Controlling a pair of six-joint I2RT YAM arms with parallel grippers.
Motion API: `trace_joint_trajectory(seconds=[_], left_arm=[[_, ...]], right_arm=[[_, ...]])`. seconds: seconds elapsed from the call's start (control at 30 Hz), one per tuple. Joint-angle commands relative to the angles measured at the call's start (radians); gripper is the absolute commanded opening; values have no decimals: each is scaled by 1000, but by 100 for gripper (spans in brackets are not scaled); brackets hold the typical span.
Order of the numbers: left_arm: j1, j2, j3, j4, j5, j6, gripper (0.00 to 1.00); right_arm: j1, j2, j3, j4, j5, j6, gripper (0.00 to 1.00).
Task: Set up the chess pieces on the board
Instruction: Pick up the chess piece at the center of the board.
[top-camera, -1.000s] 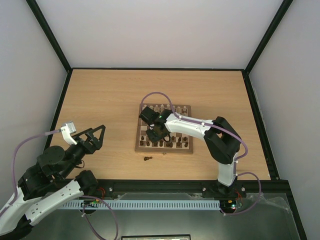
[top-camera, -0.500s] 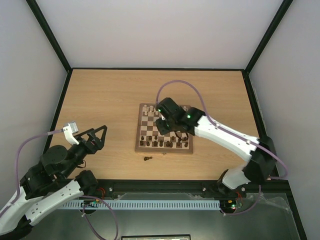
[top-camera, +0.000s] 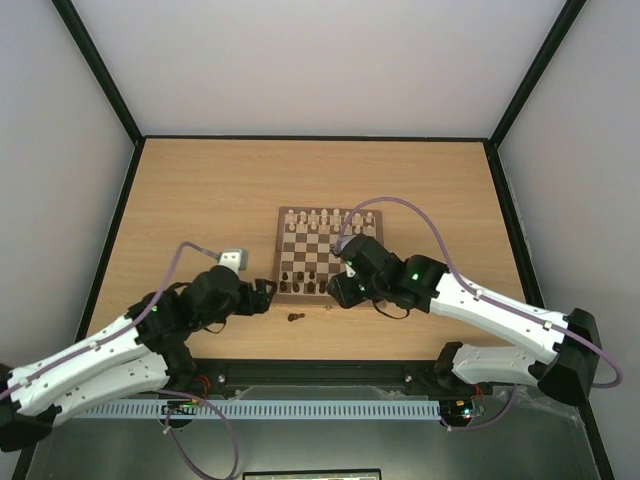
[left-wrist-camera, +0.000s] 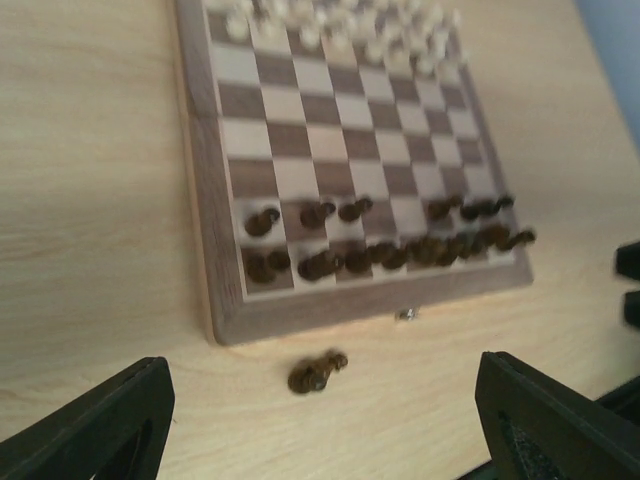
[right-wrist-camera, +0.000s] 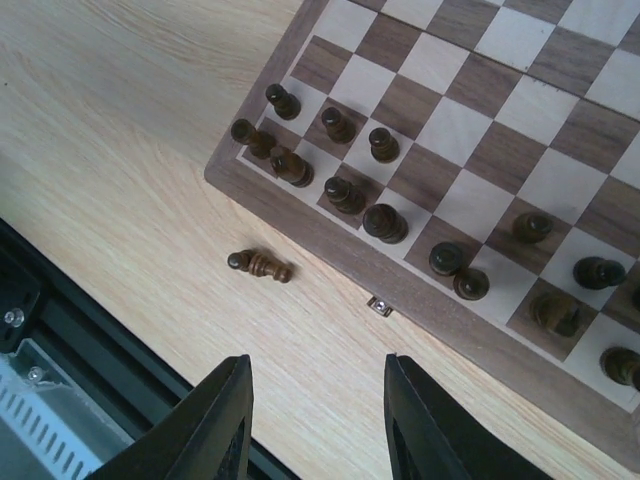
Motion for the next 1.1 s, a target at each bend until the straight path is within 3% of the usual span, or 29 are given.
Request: trace_joint_trajectory(seconds=[0.0, 0.17, 0.27, 0.4, 0.57, 1.07], left_arm=[[-116, 112, -31, 44, -2, -50, 84], [-276, 280, -28, 68, -102, -142, 84], [-301, 368, -18, 102, -106, -144, 76], [-306, 486, 7, 136, -110, -125, 62], [-303, 613, 61, 135, -123, -104, 53], [-279, 741, 85, 140, -101, -71, 42]], right_arm=[[-2, -40, -50, 28, -47, 42, 37], [-2, -63, -89, 48, -68, 35, 37], [-1, -80, -110, 58, -77, 31, 37], [-3, -100, -139, 78, -95, 26, 38], [-3, -106, -169, 96, -110, 23, 39], [-3, -88, -189, 114, -110, 8, 39]])
